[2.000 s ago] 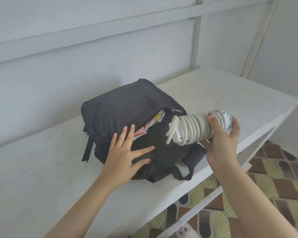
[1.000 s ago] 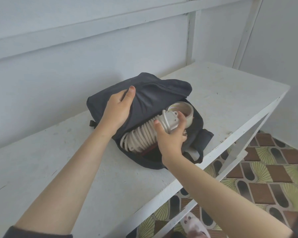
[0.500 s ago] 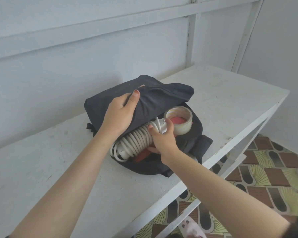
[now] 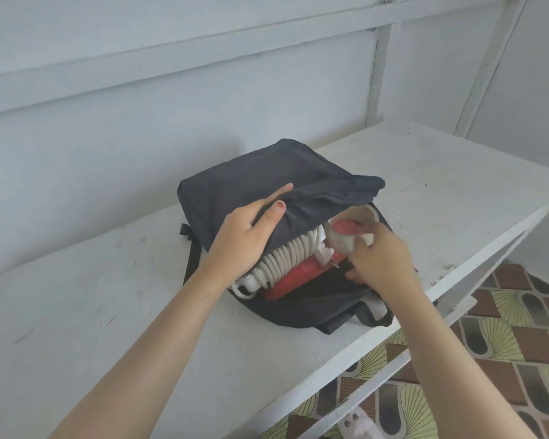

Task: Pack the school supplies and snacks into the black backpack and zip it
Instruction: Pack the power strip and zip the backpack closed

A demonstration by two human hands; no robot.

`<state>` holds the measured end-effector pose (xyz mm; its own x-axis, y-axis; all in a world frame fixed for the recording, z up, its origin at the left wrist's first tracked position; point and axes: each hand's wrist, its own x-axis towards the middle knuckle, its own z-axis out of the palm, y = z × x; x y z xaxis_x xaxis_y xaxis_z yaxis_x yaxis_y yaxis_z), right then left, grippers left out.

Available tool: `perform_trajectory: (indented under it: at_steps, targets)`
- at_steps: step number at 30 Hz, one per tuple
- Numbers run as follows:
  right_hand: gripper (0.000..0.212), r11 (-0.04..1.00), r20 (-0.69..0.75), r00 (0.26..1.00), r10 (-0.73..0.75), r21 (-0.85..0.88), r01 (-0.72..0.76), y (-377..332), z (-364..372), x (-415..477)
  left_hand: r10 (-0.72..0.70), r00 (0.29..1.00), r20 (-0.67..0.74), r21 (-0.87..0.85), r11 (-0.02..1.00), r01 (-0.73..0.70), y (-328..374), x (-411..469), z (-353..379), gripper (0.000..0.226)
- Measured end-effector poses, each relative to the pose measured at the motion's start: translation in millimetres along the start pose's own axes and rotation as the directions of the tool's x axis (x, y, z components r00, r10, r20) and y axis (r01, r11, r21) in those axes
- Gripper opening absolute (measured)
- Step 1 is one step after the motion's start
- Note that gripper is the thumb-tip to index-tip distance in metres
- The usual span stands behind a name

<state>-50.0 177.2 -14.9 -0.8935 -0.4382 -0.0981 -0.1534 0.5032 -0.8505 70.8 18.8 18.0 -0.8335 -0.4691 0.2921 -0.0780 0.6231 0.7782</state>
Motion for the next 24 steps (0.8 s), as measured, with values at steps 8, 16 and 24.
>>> perform_trajectory:
  at_steps: [8,16,24]
  targets:
    - [0.039,0.969,-0.301,0.946,-0.121,0.170,0.178,15.9,-27.0,9.0,0.173,0.961,0.216,0.490,0.832,-0.260,-22.5,-44.2,25.8,0.057]
    - [0.061,0.937,-0.071,0.941,-0.332,-0.142,0.320,55.7,-4.4,16.2,0.188,0.975,0.117,0.654,0.724,-0.218,-40.8,-60.5,40.4,0.063]
    - [0.058,0.935,-0.080,0.945,-0.317,-0.192,0.297,52.2,-7.8,21.6,0.235,0.970,0.066,0.680,0.700,-0.216,-47.6,-65.6,45.8,0.063]
